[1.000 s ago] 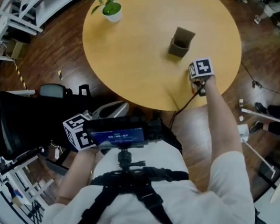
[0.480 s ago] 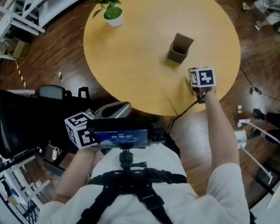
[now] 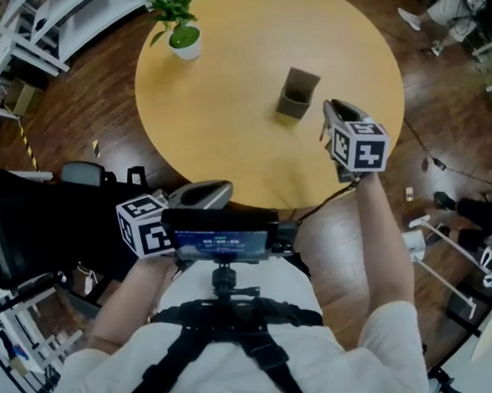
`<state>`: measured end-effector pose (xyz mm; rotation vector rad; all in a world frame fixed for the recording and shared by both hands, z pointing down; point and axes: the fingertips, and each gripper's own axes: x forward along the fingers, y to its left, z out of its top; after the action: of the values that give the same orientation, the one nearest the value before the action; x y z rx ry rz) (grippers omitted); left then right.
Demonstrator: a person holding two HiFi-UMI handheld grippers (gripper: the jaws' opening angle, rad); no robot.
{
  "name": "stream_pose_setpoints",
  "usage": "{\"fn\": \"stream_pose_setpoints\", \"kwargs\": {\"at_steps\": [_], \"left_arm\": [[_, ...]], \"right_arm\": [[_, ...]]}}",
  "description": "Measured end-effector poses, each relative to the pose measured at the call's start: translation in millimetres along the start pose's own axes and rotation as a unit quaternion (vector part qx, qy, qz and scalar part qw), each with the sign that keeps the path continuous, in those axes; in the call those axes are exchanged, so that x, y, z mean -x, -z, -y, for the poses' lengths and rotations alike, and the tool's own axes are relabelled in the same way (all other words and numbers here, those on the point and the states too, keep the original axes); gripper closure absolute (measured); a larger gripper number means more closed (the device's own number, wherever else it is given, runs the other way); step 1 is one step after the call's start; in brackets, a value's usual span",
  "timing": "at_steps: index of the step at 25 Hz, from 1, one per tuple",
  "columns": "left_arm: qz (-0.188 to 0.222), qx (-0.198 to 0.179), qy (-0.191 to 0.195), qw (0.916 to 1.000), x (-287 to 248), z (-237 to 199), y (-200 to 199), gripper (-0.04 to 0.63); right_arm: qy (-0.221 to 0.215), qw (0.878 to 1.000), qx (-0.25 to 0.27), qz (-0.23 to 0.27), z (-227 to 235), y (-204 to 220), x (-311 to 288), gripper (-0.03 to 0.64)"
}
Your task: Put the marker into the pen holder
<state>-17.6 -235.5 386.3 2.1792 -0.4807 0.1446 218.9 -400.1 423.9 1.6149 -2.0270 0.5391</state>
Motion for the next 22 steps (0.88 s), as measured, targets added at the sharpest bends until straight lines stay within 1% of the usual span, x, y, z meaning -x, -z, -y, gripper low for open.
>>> {"fn": "stream_pose_setpoints", "kwargs": {"at_steps": [2,4,7,11,13,17,22], "left_arm": [[0.001,0.000,-0.003,1.0000,2.9,-1.8,1.1,0.597],[0.003,0.002,-0.009,1.0000,0.2,-0.8,3.4,0.597],[0.009,0.007,-0.020,0.9997,-0.2,0.9,5.6,0.597],[0.023,0.024,-0.033,0.9989,26.8,-9.5,2.8,0.597],[0.030,0.032,-0.039,0.9983,32.8,-13.7,3.4,0.597],[0.043,0.041,-0.052,0.9969,33.8,-16.3,6.2,0.597],[0.052,0.048,-0.062,0.9956,36.5,-22.6,12.8,0.597]], "right_arm": [[0.002,0.999,-0.015,0.040,-2.7,-22.1,-4.5,0.548],[0.009,0.998,-0.024,0.063,2.6,-38.2,-10.6,0.548],[0.015,0.998,-0.018,0.064,5.4,-55.3,-24.9,0.548],[0.033,0.997,0.008,0.070,-14.3,-83.8,-55.2,0.548],[0.042,0.996,0.012,0.076,-15.2,-91.8,-67.9,0.548],[0.050,0.995,-0.003,0.089,-8.6,-87.9,-80.1,0.548],[0.077,0.993,-0.011,0.083,-8.1,-54.1,-88.8,0.548]]}}
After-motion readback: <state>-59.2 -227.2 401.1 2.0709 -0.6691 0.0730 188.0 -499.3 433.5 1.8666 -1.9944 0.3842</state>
